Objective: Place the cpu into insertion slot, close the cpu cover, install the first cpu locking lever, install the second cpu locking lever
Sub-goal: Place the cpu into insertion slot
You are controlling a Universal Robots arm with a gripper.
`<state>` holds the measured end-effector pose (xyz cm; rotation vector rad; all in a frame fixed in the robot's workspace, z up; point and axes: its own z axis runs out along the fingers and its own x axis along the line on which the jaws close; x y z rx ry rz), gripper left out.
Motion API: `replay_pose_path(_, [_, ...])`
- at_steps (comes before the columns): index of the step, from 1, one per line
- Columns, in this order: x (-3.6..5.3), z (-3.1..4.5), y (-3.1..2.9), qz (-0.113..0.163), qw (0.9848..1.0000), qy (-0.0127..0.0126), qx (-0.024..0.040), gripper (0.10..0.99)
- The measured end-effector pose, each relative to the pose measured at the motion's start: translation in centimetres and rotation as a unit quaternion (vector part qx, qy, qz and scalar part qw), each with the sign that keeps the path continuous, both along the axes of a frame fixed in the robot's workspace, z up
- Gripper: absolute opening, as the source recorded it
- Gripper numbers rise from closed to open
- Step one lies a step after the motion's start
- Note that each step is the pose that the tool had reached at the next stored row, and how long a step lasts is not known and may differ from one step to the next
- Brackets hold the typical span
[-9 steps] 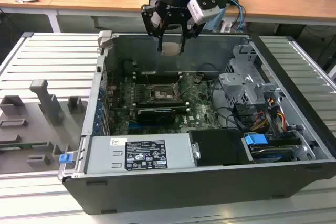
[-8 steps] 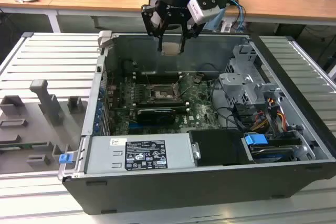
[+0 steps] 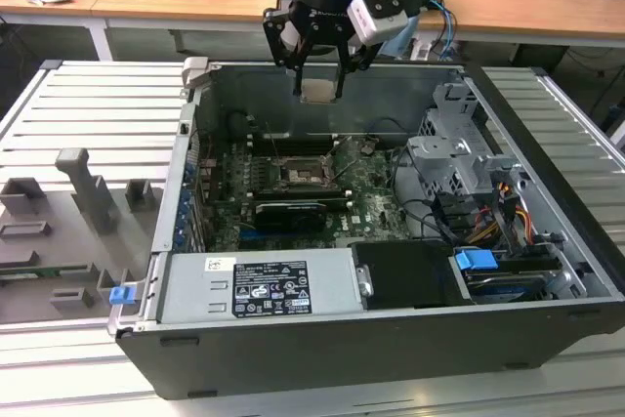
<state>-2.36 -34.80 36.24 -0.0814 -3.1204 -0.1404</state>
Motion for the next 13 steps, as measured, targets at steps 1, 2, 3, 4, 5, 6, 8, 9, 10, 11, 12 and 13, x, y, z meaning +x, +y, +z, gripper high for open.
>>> replay_pose_path(1, [0.0,0.0,0.0,-0.001,1.0,0.0,0.0,0.541])
replay_pose_path(2, [0.0,0.0,0.0,-0.002,1.0,0.0,0.0,0.541])
replay_pose_path(3, [0.0,0.0,0.0,-0.004,1.0,0.0,0.0,0.541])
replay_pose_path(4, [0.0,0.0,0.0,-0.007,1.0,0.0,0.0,0.541])
replay_pose_path(5, [0.0,0.0,0.0,-0.012,0.9999,0.0,0.0,0.541])
replay_pose_path(6, [0.0,-0.01,0.0,-0.018,0.9998,0.0,0.0,0.541])
replay_pose_path(8, [0.0,-0.01,0.0,-0.027,0.9996,0.0,0.0,0.541])
replay_pose_path(9, [0.0,-0.02,0.0,-0.033,0.9995,0.0,0.0,0.541])
replay_pose_path(10, [0.0,-0.02,0.0,-0.036,0.9993,0.0,0.0,0.541])
replay_pose_path(11, [0.0,-0.03,0.0,-0.041,0.9992,0.0,0.0,0.541])
replay_pose_path(12, [0.0,-0.03,0.0,-0.046,0.999,0.0,0.0,0.541])
replay_pose_path(13, [0.0,-0.03,0.0,-0.051,0.9987,0.0,0.0,0.541])
